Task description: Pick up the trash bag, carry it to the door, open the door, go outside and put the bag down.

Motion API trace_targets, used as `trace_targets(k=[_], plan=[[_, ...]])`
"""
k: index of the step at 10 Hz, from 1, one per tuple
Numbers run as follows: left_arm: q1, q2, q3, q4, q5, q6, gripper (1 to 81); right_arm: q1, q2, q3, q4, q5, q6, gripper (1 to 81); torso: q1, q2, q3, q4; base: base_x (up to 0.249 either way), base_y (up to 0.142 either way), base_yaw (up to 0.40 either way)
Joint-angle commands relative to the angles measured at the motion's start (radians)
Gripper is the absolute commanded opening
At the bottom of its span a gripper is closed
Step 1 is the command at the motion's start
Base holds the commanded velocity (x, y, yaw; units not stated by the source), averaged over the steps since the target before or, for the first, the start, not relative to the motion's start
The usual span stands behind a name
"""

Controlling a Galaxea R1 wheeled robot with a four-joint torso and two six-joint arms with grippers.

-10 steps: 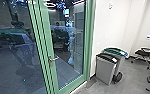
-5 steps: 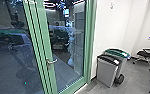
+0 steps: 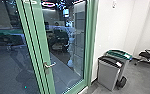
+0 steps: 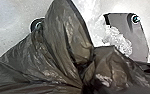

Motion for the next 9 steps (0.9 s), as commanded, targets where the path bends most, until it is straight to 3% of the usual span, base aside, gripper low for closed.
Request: trace_targets(k=[1, 9], plan=[[-0.053, 0.006, -0.001, -0.003, 0.074, 0.004, 1.0, 0.032, 0.005, -0.001, -0.002, -0.056, -0.001, 81.1, 0.0, 0.0, 0.0, 0.0, 0.169, 0.0, 0.0], [-0.05, 0.004, -0.001, -0.001, 0.072, 0.004, 1.0, 0.029, 0.006, -0.001, 0.0, -0.056, -0.001, 81.1, 0.0, 0.0, 0.0, 0.0, 0.17, 0.0, 0.0]])
